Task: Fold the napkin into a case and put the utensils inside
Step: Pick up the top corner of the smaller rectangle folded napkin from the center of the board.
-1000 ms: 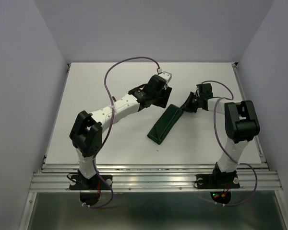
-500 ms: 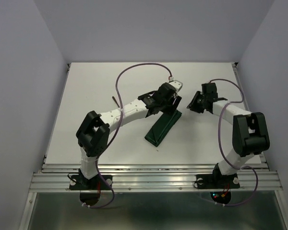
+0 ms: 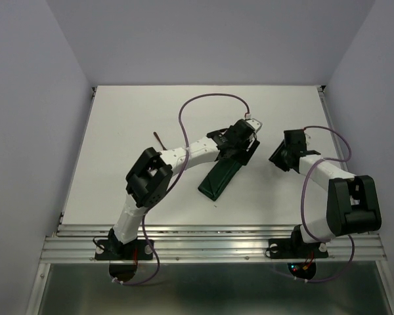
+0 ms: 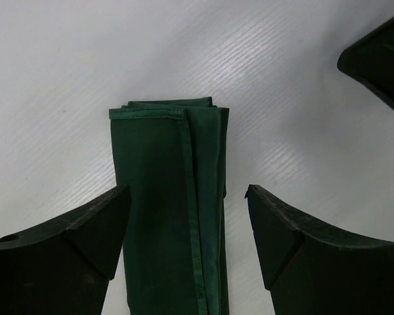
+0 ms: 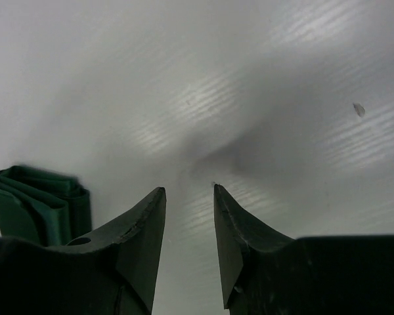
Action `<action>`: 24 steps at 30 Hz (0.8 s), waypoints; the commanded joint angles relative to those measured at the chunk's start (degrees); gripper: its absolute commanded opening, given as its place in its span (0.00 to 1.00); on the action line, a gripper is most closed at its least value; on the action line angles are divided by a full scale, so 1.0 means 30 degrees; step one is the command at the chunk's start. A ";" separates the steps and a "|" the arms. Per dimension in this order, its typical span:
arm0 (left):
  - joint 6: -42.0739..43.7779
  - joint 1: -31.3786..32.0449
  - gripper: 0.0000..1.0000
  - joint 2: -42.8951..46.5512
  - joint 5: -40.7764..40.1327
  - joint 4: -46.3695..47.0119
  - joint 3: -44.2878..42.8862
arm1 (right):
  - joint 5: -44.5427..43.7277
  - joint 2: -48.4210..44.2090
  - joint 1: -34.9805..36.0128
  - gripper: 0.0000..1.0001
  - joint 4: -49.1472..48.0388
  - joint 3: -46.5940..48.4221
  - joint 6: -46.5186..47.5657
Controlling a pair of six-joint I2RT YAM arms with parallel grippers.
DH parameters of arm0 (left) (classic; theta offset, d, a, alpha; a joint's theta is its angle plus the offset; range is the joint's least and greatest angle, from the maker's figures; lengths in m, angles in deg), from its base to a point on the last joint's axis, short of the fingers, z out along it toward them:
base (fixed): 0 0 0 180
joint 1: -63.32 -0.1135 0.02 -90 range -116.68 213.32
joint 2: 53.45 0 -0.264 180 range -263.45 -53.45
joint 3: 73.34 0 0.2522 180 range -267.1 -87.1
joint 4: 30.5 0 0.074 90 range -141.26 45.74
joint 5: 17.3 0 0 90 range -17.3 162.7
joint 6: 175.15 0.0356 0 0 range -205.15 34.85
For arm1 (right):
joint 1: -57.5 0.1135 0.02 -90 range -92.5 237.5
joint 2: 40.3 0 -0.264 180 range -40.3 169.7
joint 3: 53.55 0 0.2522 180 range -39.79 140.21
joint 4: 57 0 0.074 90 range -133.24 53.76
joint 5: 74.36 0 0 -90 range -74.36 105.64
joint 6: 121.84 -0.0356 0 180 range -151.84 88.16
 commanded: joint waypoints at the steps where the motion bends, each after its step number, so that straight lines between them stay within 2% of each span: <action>1: 0.0569 0.0515 0.83 -0.0787 -0.0516 -0.0708 -0.2150 | -0.0369 -0.1012 -0.0031 0.41 -0.0121 -0.0819 -0.0842; 7: 0.0247 0.0692 0.80 -0.1729 -0.0519 -0.0710 -0.2651 | -0.0310 -0.1570 -0.0031 0.41 -0.0121 -0.1582 -0.0903; 19: 0.0481 0.0839 0.73 -0.3399 -0.1544 -0.0826 -0.3705 | 0.0335 -0.1394 -0.0031 0.41 -0.0121 -0.1142 -0.0844; 24: 0.0598 0.0839 0.67 -0.3692 -0.1956 -0.0826 -0.4144 | 0.0335 -0.1512 -0.0031 0.41 -0.0092 -0.1289 -0.0844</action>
